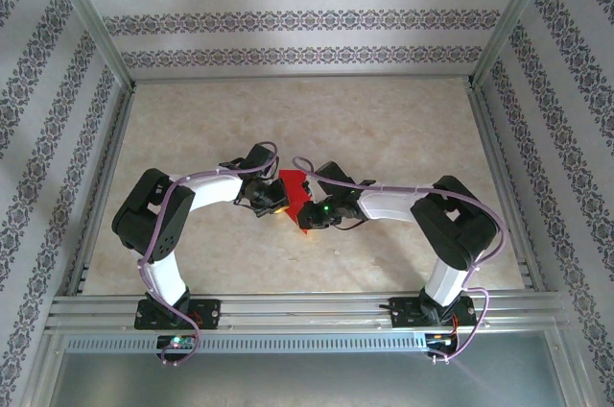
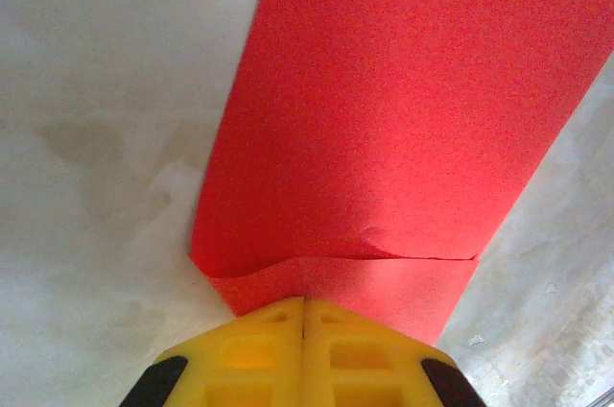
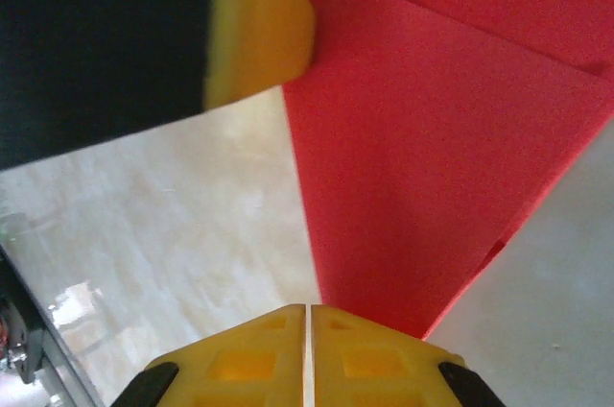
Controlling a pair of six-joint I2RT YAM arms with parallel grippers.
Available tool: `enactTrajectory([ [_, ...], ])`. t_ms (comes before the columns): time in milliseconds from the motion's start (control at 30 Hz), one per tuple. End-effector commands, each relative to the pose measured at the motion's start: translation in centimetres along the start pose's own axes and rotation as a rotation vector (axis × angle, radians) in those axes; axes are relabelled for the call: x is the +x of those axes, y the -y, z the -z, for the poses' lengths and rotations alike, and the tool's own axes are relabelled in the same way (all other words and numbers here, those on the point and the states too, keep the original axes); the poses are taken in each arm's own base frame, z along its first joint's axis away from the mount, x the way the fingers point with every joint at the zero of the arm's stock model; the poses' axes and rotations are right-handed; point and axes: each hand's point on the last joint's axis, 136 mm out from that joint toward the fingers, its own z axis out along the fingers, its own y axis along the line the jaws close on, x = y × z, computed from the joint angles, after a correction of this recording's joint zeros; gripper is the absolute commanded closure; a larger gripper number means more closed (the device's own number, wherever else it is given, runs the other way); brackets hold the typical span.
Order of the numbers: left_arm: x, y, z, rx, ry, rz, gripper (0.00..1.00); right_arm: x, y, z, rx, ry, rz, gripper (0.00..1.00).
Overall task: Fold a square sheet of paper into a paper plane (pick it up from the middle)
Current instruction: Third fold the triangle at the center of the table.
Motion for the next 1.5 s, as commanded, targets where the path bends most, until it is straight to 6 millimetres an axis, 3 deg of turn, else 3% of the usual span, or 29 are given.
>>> enactTrajectory([
  [0,0.7,-0.7,-0.4,-0.035,-0.020,-0.026,0.95,-0.2,0.3,-0.5,0.034,-0.014,0.013,0.89],
  [267,-0.2,3.8,2.1,0.112,0.060,-0.175,0.94,1.0,2.3,-1.2,0.119,-0.068,-0.024,0.90],
  [400,0.8,4.4,2.3,0.137,0.064,-0.212,0.92,1.3,2.9,-1.2,0.148,-0.085,-0.041,0.90],
  [633,2.2,2.8,0.7,0.102,0.026,-0.196,0.93,1.7,3.6,-1.2,0.185,-0.117,-0.058,0.90],
  [900,2.4,2.0,-0.6,0.087,0.012,-0.189,0.94,1.8,3.7,-1.2,0.188,-0.120,-0.070,0.90],
  [1467,0.2,-3.2,-1.6,-0.041,0.007,-0.201,0.92,4.8,6.7,-0.7,0.282,-0.210,-0.097,0.90],
])
